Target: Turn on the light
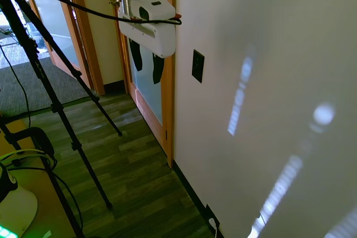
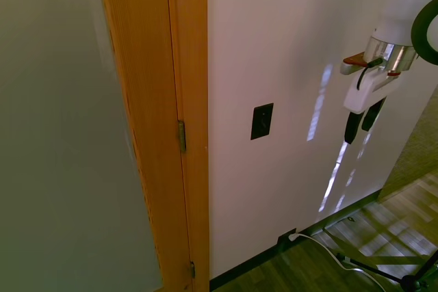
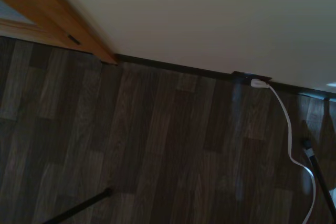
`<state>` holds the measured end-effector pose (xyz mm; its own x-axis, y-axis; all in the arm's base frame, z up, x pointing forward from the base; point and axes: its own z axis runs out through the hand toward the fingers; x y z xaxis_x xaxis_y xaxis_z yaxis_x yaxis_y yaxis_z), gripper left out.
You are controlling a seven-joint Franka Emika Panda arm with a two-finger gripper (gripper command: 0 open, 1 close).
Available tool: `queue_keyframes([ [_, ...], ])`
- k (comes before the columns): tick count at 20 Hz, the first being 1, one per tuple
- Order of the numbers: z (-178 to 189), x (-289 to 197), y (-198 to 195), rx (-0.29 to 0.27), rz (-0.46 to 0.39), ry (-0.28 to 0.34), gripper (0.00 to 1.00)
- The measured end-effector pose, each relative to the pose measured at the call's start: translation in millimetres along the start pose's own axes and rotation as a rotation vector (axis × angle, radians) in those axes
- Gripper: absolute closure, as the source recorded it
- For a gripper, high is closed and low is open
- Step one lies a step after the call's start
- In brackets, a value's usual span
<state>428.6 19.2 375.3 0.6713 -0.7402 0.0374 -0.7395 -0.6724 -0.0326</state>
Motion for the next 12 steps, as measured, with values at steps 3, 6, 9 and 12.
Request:
queue_keyframes([
  [3, 2.3, -0.5, -2.4, 0.004, -0.002, 0.003, 0.00],
  [6, 16.0, -5.8, -18.0, 0.029, -0.015, 0.021, 0.00],
  [9, 43.8, -9.2, -39.4, 0.073, 0.003, 0.040, 0.00],
  [12, 65.8, -6.6, -62.3, 0.161, 0.052, 0.083, 0.00],
])
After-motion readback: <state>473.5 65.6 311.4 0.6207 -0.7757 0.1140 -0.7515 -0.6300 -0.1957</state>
